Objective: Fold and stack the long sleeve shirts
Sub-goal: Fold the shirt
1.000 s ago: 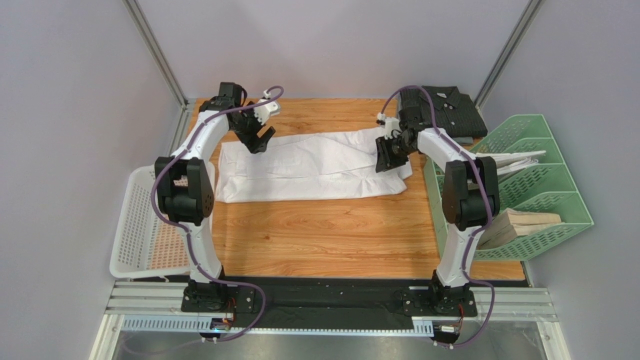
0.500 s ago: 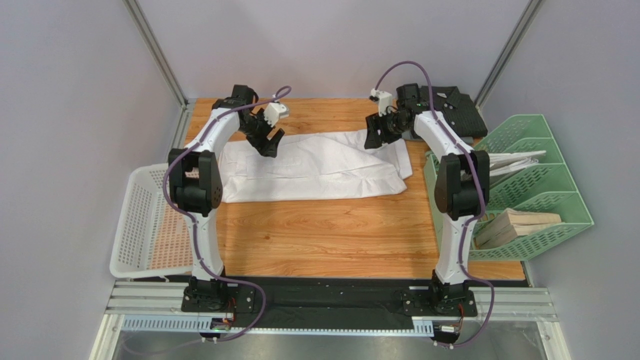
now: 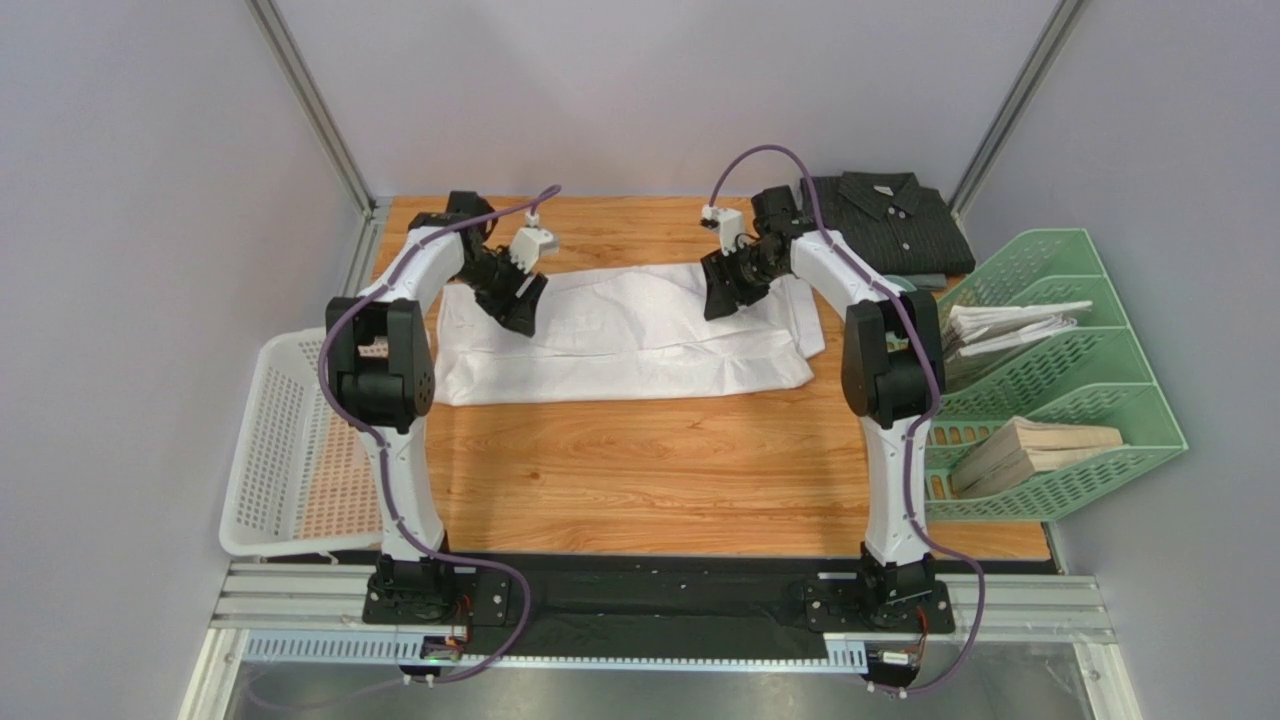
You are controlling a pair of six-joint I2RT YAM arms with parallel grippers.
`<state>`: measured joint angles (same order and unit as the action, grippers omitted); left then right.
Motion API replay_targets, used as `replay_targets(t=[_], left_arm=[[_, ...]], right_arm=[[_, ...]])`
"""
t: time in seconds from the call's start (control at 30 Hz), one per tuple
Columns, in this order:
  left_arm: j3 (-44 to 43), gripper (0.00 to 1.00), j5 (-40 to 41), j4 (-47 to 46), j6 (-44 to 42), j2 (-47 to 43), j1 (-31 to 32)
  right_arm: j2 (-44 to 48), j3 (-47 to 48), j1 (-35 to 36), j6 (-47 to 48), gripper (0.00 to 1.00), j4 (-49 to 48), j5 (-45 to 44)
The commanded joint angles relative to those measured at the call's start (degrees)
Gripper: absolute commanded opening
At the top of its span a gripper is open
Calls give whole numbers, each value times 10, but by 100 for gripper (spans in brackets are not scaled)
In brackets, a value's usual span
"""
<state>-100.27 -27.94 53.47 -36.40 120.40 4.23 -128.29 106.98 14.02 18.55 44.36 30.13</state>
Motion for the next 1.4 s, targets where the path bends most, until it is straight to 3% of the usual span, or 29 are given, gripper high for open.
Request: replay_targets(t=[0.0, 0.13, 0.23, 0.27, 0.7, 0.8, 0.93, 1.03, 1.23, 1.37], left_arm=[[48, 67, -5, 12, -17, -45, -3], [46, 66, -8, 7, -3, -46, -13], [42, 66, -2, 4, -1, -46, -14], [41, 66, 0, 2, -1, -46, -14], [55, 73, 55, -56, 39, -55, -25], [44, 74, 68, -57, 42, -52, -25], [36, 75, 77, -57, 34, -48, -25], [29, 75, 93, -55, 29, -44, -25], [25, 75, 129, -55, 22, -31, -23], [40, 74, 155, -59, 19, -24, -23]], right_arm=[[-18, 27, 0, 20, 45, -1, 8], [-36, 50, 4, 21, 38, 5, -3], [-41, 60, 7, 22, 14, 4, -6], [-41, 63, 8, 20, 0, 1, -14], [-59, 114, 11, 29, 0, -22, -70], [-67, 113, 17, 48, 10, 5, -95], [-25, 70, 14, 69, 35, 16, -143], [2, 55, 9, 81, 44, 24, -163], [83, 36, -2, 57, 45, 56, -183], [142, -45, 1, 33, 47, 65, -169]])
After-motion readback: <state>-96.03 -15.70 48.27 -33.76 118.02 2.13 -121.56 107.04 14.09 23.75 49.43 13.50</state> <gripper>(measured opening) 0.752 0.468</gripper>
